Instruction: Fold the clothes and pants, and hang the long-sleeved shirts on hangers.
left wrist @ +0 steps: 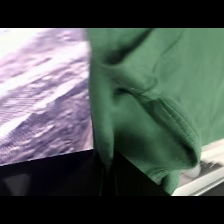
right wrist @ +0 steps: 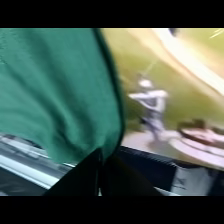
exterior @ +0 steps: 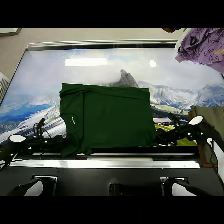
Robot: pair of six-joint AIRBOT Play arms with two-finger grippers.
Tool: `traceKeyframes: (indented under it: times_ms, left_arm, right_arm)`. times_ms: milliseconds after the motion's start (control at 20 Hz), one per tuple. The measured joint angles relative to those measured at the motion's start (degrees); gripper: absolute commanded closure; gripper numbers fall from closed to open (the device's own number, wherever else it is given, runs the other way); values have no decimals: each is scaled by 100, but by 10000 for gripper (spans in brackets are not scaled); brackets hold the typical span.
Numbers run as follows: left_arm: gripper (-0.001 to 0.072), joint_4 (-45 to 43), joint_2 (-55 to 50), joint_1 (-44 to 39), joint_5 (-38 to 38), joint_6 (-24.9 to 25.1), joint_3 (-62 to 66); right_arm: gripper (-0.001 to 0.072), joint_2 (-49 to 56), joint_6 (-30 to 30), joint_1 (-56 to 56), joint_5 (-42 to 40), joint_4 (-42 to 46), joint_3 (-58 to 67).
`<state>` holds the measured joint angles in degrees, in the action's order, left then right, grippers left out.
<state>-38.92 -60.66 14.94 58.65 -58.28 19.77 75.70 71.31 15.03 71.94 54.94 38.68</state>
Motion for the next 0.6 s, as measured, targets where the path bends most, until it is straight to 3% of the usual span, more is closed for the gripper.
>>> traceKeyframes:
  times_ms: [300, 450, 600]
  left_arm:
    - [691, 481, 127, -393, -160, -101, 968]
    - [691, 468, 177, -437, -164, -435, 2509]
    - [691, -76, 199, -452, -173, -1029, 4583]
  right_arm:
    - [687, -479, -280, -214, -20, -1191, 605]
    - [687, -754, -111, -623, -409, -1141, 2006]
    - [687, -929, 411, -916, -857, -518, 3928]
